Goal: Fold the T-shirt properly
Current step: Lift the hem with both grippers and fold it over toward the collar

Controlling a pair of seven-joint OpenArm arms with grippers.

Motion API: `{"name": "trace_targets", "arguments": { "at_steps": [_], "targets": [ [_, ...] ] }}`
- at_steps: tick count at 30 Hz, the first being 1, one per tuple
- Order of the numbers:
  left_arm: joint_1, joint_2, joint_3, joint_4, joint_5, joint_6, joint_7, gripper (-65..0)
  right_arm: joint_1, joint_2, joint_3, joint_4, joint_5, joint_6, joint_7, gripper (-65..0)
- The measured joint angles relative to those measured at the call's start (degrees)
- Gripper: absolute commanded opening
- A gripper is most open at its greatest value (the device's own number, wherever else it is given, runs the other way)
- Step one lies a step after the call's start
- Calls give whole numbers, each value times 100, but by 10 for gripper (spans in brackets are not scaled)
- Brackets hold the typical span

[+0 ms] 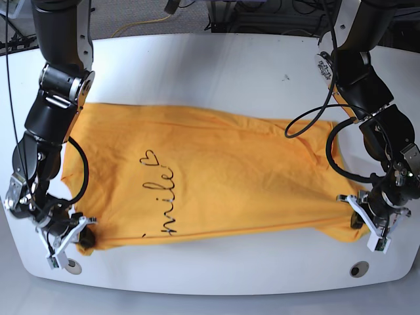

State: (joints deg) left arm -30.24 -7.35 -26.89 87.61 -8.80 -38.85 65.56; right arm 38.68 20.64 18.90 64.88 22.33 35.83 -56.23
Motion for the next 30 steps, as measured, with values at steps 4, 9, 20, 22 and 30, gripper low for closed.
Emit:
{"name": "trace_targets", "arguments": {
  "at_steps": [4, 9, 20, 22, 30],
  "targets": [
    [-378, 26, 39, 785, -98, -2, 352, -649, 573, 186, -267, 7, 57, 24, -22, -650],
    [-951, -9, 44, 1556, -155, -20, 579, -649, 1512, 413, -619, 26, 144, 42, -420, -650],
    [-2752, -538, 181, 1637, -328, -127, 984, -649, 2747, 527, -673, 686, 363, 435, -1110, -650],
    [-2820, -603, 398, 1637, -234, -127, 988, -649, 2688, 551, -678, 898, 354, 494, -1128, -650],
    [-2022, -608, 546, 1679, -490, -127, 1029, -649, 1303, 638, -291, 1541, 566, 448, -1325, -650]
  ]
}}
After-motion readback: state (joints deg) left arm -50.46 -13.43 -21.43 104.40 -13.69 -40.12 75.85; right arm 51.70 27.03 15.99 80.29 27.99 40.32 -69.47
